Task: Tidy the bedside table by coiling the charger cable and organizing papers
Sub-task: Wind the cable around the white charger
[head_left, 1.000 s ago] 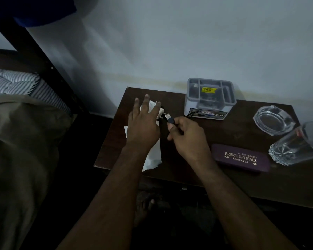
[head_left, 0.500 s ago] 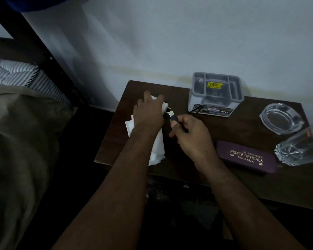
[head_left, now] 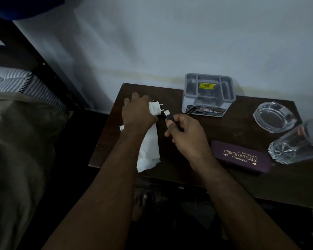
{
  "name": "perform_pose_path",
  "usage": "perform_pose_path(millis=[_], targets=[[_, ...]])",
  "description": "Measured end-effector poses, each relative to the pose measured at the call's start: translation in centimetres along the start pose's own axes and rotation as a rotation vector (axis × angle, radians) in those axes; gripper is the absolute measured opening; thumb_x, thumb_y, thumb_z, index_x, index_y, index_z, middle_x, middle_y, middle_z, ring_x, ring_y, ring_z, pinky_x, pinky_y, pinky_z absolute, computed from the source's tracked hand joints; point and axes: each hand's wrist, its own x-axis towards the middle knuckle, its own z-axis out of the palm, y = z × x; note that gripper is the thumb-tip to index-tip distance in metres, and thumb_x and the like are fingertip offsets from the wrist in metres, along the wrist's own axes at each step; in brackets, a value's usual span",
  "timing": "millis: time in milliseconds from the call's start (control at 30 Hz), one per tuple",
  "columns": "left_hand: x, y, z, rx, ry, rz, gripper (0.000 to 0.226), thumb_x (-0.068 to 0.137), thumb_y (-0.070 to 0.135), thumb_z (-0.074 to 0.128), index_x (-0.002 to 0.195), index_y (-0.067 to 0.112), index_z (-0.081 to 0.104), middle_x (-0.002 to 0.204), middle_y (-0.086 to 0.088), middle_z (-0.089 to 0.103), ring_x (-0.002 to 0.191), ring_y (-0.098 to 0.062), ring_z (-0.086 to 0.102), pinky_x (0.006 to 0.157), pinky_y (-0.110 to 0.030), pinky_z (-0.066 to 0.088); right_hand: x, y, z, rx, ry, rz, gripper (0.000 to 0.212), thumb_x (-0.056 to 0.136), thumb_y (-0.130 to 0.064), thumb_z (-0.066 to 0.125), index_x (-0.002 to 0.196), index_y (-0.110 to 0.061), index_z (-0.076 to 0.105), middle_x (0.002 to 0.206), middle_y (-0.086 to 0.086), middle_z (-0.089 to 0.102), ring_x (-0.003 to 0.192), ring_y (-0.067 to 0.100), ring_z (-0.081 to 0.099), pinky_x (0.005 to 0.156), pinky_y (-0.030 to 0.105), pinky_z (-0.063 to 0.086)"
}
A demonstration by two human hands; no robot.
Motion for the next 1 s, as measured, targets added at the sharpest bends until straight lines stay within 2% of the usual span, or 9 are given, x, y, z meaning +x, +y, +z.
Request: perform_pose_path(millis=[200,333,400,500,600,667,767,867,1000], targets=[[-0.1,0.2,-1.2,-0.148,0.111,0.037,0.055,0.069,0.035,0.088,0.115,0.015,0.066,0.118,-0.011,0.059,0.108,-0.032,0.055,0.093,-0.041,0.048,-0.1,-0.4,-0.3,0.010,0.008,-0.006,0.014,0.100,-0.031,0.058,0.108,-0.027,0.070,0.074,-0.012,0.074,0.069,-0.001,0.065,0.075,0.038,0.059],[-1.0,0.8,-2.6,-0.891,0.018,-0.043,0.033,0.081,0.016,0.080,0.108,0.006,0.066,0.103,-0.020,0.069,0.095,-0.040,0.069,0.079,-0.058,0.060,-0.6,-1.0,-0.5,0.006,0.026,-0.036,0.014,0.100,-0.030,0.059,0.106,-0.026,0.071,0.072,-0.011,0.073,0.069,0.000,0.065,0.078,0.040,0.059],[-1.9,1.3,-3.2,-1.103,-0.006,-0.078,0.019,0.089,0.018,0.071,0.103,0.011,0.061,0.095,-0.015,0.067,0.085,-0.034,0.069,0.069,-0.053,0.061,-0.9,-1.6,-0.5,-0.005,0.041,-0.080,0.015,0.101,-0.030,0.059,0.106,-0.026,0.072,0.072,-0.012,0.073,0.069,-0.002,0.065,0.078,0.035,0.059],[-3.9,2.0,-4.2,-1.328,-0.047,-0.144,0.025,0.094,0.024,0.054,0.111,0.006,0.047,0.092,-0.016,0.056,0.073,-0.026,0.057,0.053,-0.036,0.045,-1.6,-3.1,-0.4,0.032,0.080,-0.156,0.015,0.101,-0.027,0.058,0.104,-0.023,0.073,0.072,-0.006,0.073,0.072,-0.001,0.066,0.075,0.025,0.055],[-6.7,2.5,-6.0,-1.631,-0.112,-0.162,0.023,0.096,0.031,0.039,0.090,0.010,0.045,0.071,-0.008,0.053,0.056,-0.017,0.041,0.046,-0.026,0.030,-3.0,-4.5,-0.2,0.037,0.127,-0.280,0.018,0.103,-0.023,0.057,0.104,-0.020,0.074,0.070,-0.004,0.070,0.073,0.000,0.065,0.070,0.009,0.044],[-8.8,2.2,-7.3,-1.795,-0.143,-0.164,0.029,0.097,0.033,0.034,0.085,0.010,0.048,0.068,-0.006,0.049,0.054,-0.016,0.035,0.046,-0.025,0.024,-4.1,-5.4,0.1,0.011,0.148,-0.372,0.018,0.103,-0.022,0.057,0.105,-0.018,0.075,0.068,-0.009,0.066,0.071,-0.003,0.063,0.067,0.004,0.040],[-12.2,1.4,-8.6,-1.836,-0.168,-0.225,0.035,0.095,0.040,0.040,0.099,0.011,0.060,0.078,-0.004,0.059,0.053,-0.014,0.041,0.047,-0.024,0.022,-5.6,-6.4,0.5,-0.006,0.167,-0.478,0.017,0.102,-0.022,0.059,0.106,-0.018,0.076,0.070,-0.014,0.066,0.072,-0.002,0.064,0.066,0.006,0.041],[-14.1,0.7,-8.5,-1.747,-0.137,-0.281,0.037,0.096,0.054,0.056,0.092,0.019,0.067,0.079,0.001,0.066,0.053,-0.011,0.052,0.041,-0.020,0.031,-6.2,-6.8,0.9,0.003,0.146,-0.498,0.018,0.101,-0.024,0.060,0.107,-0.019,0.077,0.086,-0.012,0.074,0.083,0.003,0.069,0.074,0.015,0.050],[-13.1,0.0,-7.7,-1.635,-0.104,-0.375,0.063,0.092,0.073,0.046,0.114,0.019,0.069,0.099,0.002,0.077,0.079,-0.015,0.076,0.047,-0.022,0.047,-5.8,-6.3,1.1,-0.001,0.127,-0.458,0.020,0.101,-0.023,0.061,0.106,-0.017,0.080,0.084,-0.017,0.077,0.085,-0.005,0.070,0.079,0.011,0.051]])
